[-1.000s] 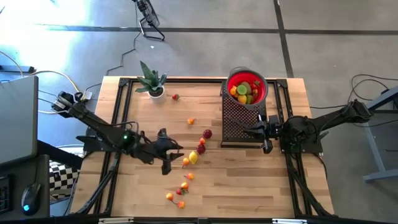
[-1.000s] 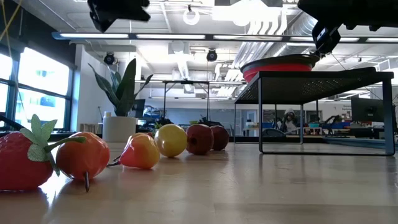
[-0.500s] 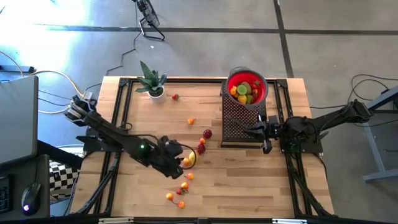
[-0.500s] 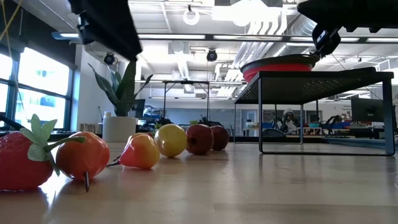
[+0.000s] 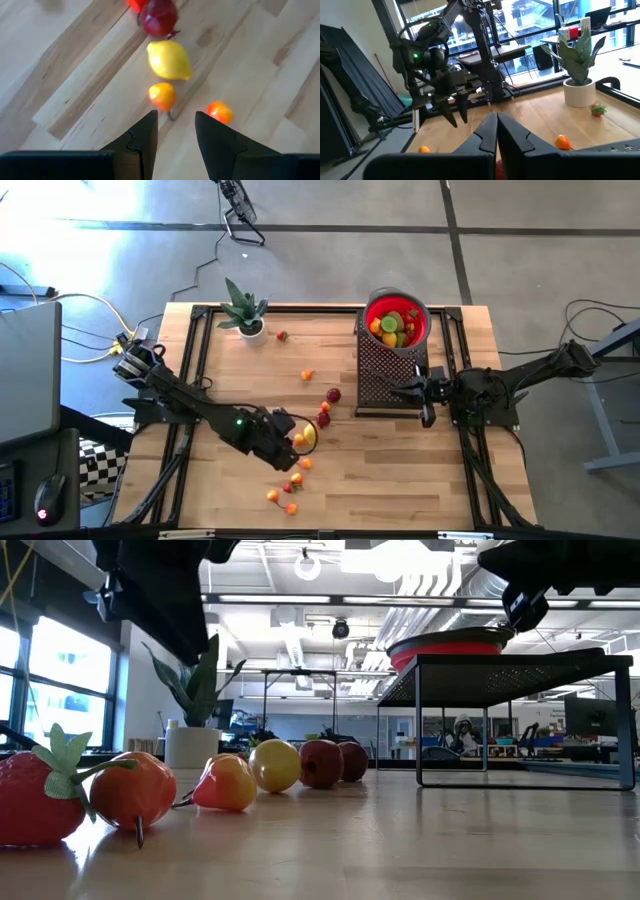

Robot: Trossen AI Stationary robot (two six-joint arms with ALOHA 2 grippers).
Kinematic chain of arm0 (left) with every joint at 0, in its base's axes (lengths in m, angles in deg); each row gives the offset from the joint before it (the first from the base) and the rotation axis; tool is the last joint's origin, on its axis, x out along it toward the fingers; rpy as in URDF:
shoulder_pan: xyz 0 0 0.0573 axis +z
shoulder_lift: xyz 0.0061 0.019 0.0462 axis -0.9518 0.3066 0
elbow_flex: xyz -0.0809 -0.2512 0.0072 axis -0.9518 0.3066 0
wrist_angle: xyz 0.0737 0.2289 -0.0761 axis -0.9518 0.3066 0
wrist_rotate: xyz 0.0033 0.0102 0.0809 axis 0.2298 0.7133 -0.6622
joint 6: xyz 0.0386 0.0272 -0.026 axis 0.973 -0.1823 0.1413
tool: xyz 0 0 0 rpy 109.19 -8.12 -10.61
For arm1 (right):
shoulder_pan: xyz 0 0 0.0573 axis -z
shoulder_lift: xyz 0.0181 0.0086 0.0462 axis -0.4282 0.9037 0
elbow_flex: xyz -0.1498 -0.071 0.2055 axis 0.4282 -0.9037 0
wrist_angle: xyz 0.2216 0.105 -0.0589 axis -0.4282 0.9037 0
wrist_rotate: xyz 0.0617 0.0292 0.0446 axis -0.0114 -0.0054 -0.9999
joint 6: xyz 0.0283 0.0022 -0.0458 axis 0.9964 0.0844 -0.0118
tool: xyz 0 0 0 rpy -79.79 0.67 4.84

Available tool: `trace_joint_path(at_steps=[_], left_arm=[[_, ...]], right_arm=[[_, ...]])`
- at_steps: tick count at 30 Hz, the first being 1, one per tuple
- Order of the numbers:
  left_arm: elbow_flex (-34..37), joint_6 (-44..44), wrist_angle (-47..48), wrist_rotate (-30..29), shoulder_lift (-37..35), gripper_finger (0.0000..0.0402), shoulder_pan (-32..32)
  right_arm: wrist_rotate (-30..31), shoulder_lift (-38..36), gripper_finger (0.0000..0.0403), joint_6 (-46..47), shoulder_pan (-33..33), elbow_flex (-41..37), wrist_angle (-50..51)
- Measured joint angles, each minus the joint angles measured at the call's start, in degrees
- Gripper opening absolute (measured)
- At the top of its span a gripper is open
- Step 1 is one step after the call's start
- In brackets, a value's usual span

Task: Pick & Place Fruit
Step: Put the pear into the strainer bowl on the shelf

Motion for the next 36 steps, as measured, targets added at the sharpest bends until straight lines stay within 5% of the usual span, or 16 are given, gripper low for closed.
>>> trace_joint_path(at_steps=[8,22,36], left_arm=[[0.39,-2.17,-0.27,3.90,0.00,0.0141,2.09],[1.73,-1.04,-0.40,4.27,-0.01,0.0295,5.25],[1.79,-1.04,-5.93,4.09,2.38,0.0303,5.25]], right_arm=[[-0.01,0.00,0.0005,0.00,0.00,0.00,0.22],[-0.20,0.00,0.0005,0.00,0.00,0.00,0.24],[-0.20,0.00,0.0005,-0.02,0.00,0.00,0.28]])
